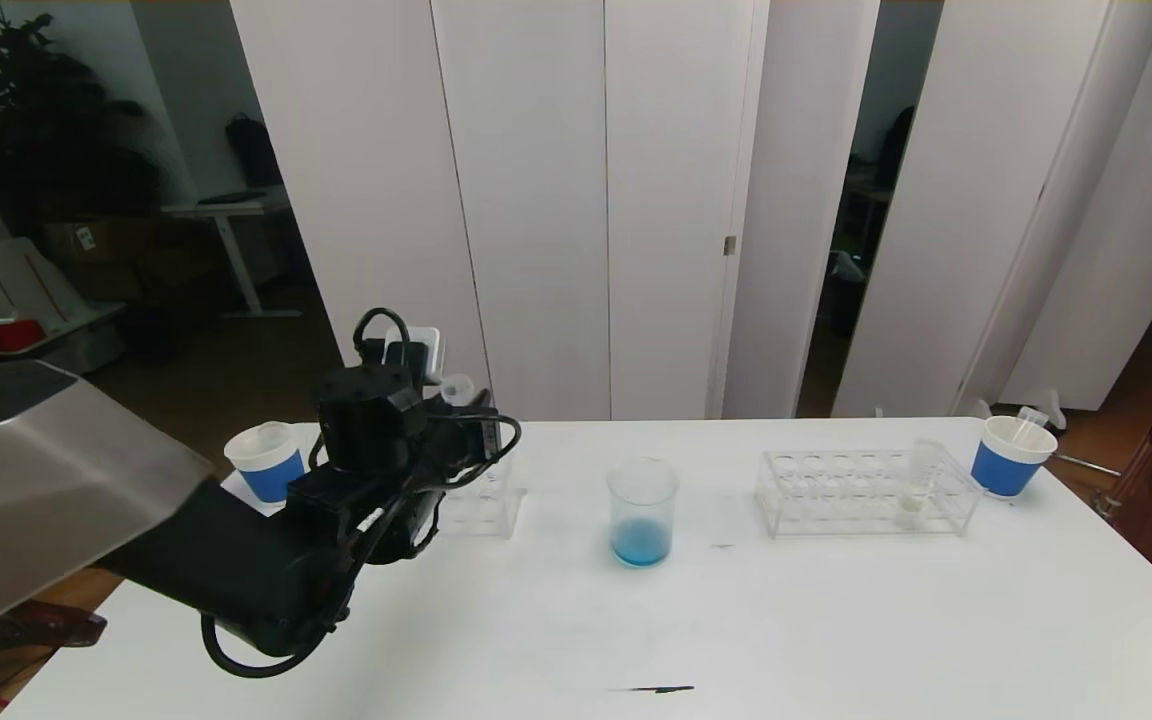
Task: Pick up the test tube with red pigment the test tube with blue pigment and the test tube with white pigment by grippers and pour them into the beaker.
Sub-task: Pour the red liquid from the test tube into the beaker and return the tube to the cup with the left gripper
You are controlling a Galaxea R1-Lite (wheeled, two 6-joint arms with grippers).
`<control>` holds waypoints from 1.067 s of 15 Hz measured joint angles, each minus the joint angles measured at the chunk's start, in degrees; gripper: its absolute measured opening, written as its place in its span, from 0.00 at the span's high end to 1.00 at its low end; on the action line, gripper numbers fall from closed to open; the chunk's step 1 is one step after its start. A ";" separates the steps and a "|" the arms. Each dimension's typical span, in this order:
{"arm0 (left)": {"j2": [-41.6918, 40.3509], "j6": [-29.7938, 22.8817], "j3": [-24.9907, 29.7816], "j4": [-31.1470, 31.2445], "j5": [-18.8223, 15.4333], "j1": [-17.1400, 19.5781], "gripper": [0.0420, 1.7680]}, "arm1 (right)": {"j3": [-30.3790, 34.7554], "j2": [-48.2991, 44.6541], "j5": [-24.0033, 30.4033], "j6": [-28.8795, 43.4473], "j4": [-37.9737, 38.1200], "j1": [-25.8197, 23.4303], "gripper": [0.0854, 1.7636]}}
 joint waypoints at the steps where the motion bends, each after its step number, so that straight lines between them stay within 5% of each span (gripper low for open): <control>1: -2.00 0.24 -0.15 2.43 -0.04 -0.33 0.69 | 0.00 0.00 0.00 0.00 -0.02 0.00 0.01; 5: -9.51 2.51 -2.34 11.58 -2.84 -1.23 0.69 | 0.00 0.00 0.00 0.00 -0.02 0.00 0.01; 12: -11.50 8.23 -10.45 14.59 -27.20 -0.83 0.69 | 0.00 0.00 -0.02 0.00 -0.02 0.00 0.01; 16: -6.22 15.14 -15.49 13.04 -34.61 -1.29 0.69 | 0.00 0.00 0.00 0.00 -0.02 0.00 0.01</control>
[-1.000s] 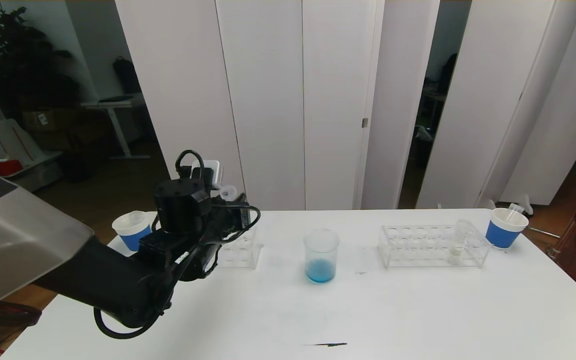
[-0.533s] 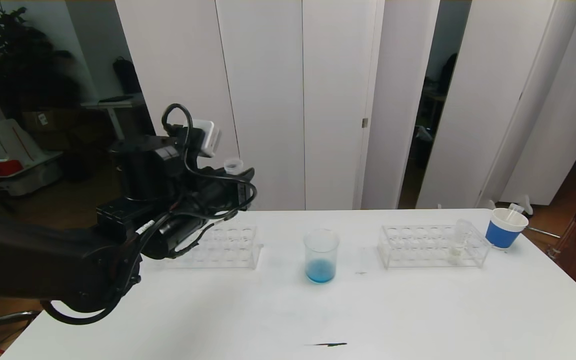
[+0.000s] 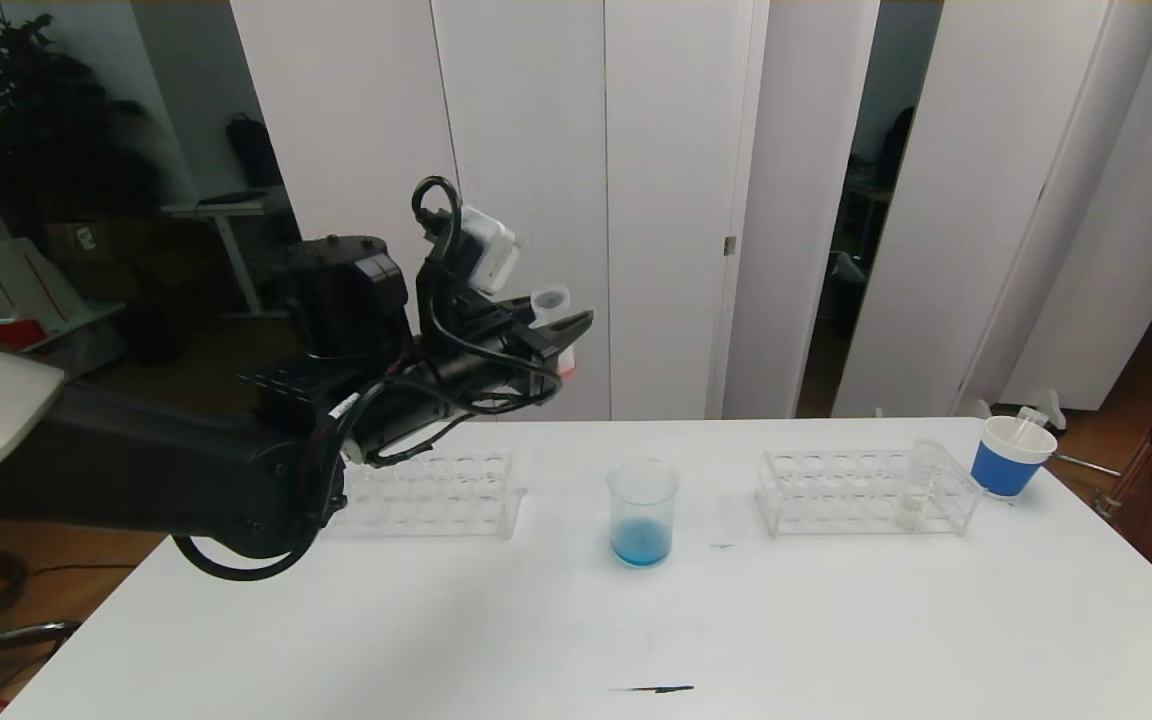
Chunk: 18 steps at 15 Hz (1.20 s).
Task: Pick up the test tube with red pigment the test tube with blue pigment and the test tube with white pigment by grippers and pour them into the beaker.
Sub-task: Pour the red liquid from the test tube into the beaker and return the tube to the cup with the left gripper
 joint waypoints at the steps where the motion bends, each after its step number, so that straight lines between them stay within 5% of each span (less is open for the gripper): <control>1: 1.48 0.85 -1.18 -1.21 -1.11 -0.30 0.69 | 0.00 0.00 0.00 0.00 0.00 0.00 0.01; 5: 6.47 4.41 -4.41 -2.73 -5.79 -0.74 0.69 | 0.00 0.00 0.00 0.00 0.02 0.00 0.01; 10: 10.97 18.71 -5.68 -5.62 -9.61 -0.66 0.69 | 0.00 0.00 0.00 0.00 0.00 0.00 0.01; 18: 17.66 39.45 -6.92 -11.45 -10.92 -0.72 0.69 | 0.00 0.00 0.00 0.02 0.02 0.00 0.01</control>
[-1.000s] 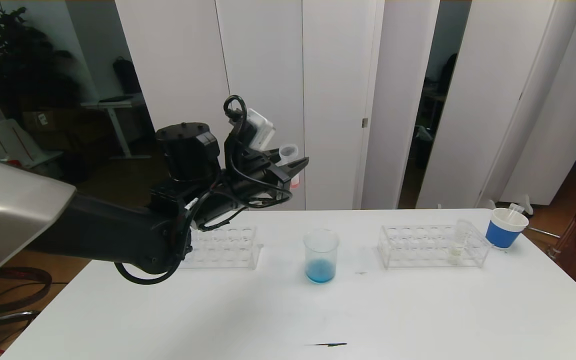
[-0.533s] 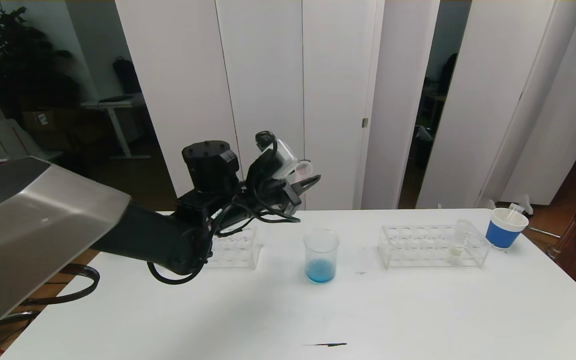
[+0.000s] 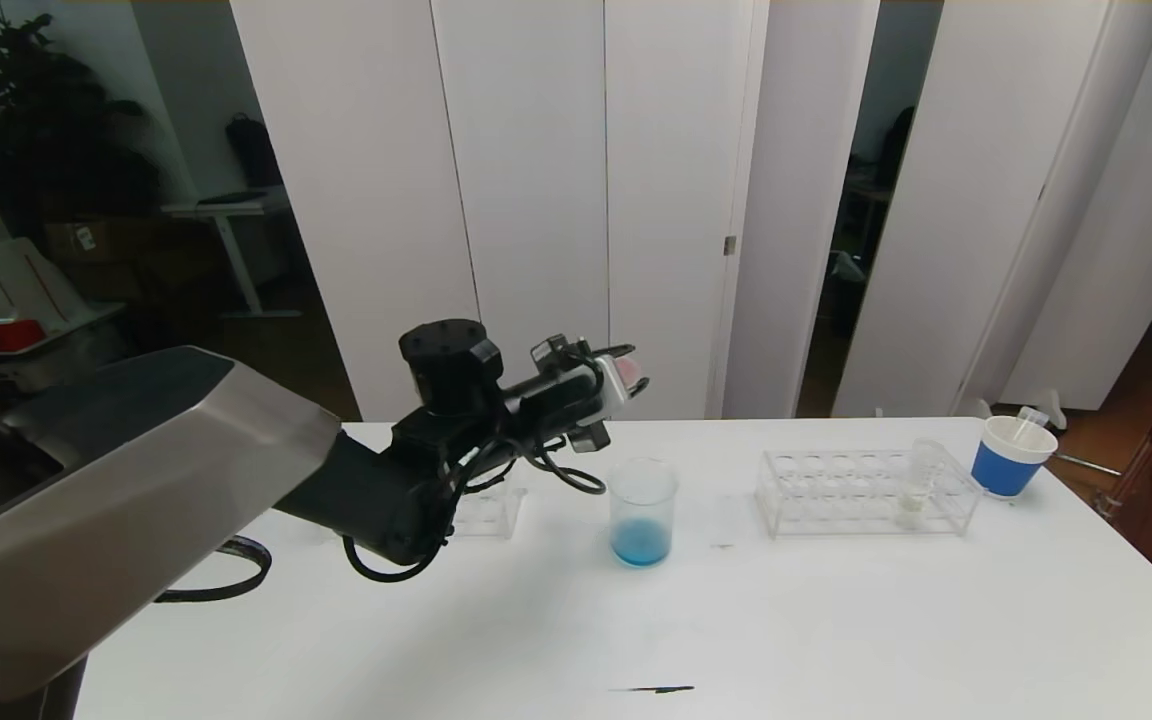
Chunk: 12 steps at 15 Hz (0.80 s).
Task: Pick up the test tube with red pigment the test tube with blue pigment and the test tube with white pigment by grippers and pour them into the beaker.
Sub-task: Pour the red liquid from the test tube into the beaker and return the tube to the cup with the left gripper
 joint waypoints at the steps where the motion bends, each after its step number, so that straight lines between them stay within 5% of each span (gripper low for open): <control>1: 0.72 1.97 0.22 -1.37 -0.02 -0.07 0.69 | 0.00 0.00 0.00 -0.02 0.00 0.00 0.01; 8: 5.24 10.86 0.37 -7.05 -0.41 -0.16 0.69 | 0.00 0.00 0.00 -0.02 0.00 0.00 0.01; 12: 7.19 15.63 0.80 -10.33 -4.16 0.26 0.69 | 0.00 0.00 0.00 -0.02 0.00 0.00 0.01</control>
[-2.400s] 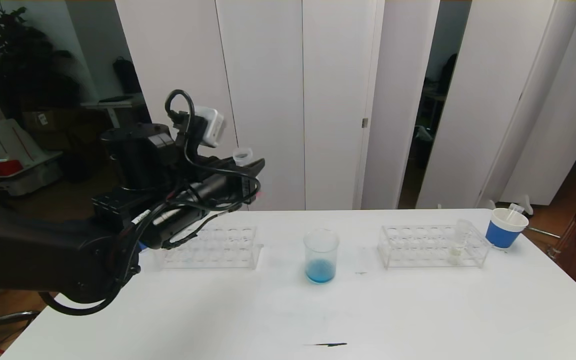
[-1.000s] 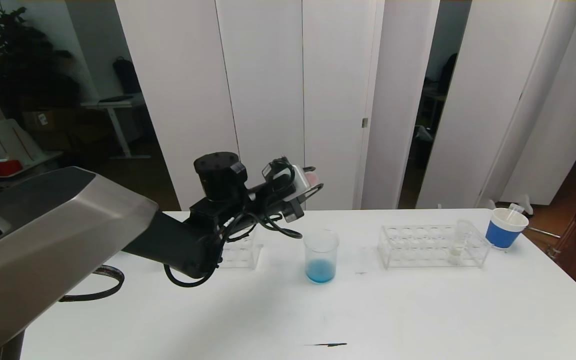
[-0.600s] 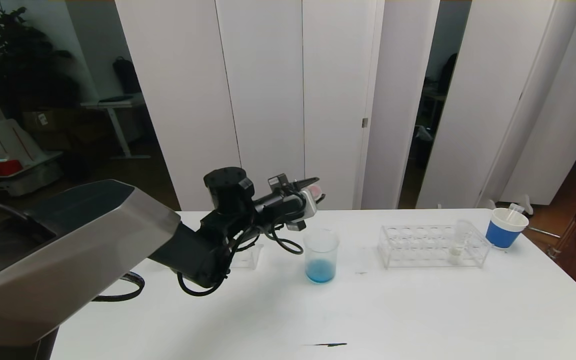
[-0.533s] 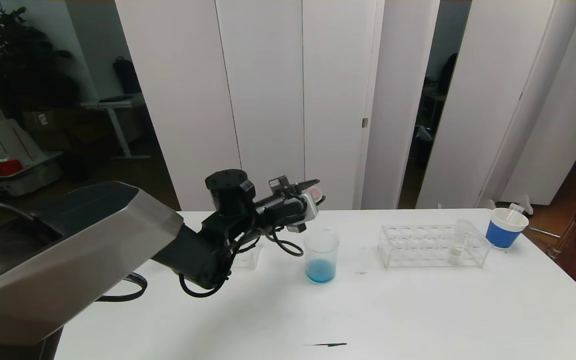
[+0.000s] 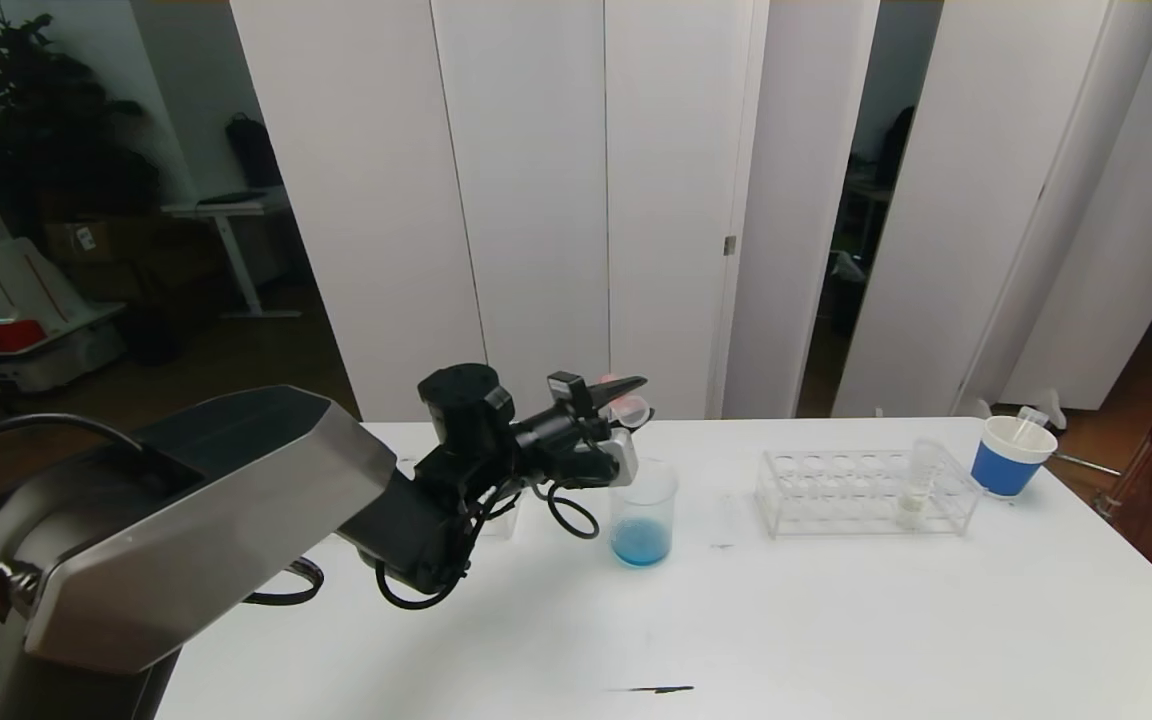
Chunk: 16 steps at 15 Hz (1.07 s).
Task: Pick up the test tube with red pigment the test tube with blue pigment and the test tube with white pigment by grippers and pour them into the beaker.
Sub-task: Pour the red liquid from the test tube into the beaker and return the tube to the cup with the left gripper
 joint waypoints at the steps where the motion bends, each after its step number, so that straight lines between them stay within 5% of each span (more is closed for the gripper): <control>1: 0.22 0.91 0.16 -0.09 -0.44 0.13 0.69 | 0.00 0.00 0.00 0.00 0.00 0.00 0.01; 16: 4.63 8.55 -3.45 -3.19 -0.01 0.40 0.69 | 0.00 0.00 0.00 0.00 -0.02 0.00 0.01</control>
